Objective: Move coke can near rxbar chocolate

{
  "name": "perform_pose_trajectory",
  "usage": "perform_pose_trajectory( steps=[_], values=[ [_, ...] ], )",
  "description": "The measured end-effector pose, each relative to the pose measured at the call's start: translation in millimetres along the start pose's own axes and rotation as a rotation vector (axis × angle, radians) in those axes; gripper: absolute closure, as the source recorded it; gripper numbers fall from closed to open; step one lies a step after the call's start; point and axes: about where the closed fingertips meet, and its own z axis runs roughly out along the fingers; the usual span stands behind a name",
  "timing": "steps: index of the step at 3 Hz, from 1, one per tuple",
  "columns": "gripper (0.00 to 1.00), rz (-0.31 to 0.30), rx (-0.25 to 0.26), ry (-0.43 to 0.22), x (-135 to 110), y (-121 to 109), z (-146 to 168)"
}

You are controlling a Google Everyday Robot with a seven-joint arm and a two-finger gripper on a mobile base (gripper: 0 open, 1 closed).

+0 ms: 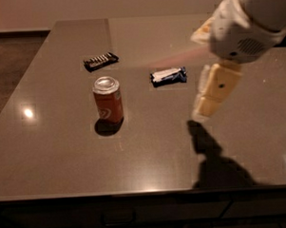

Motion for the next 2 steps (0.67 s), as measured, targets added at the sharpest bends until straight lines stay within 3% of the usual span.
perform_pose_trajectory(
  steps=[1,2],
  values=[
    [0.0,-0.064,-0.037,-0.101,-63,9,35],
    [0.0,-0.093,-0.065,-0.153,-108,9,76]
  ],
)
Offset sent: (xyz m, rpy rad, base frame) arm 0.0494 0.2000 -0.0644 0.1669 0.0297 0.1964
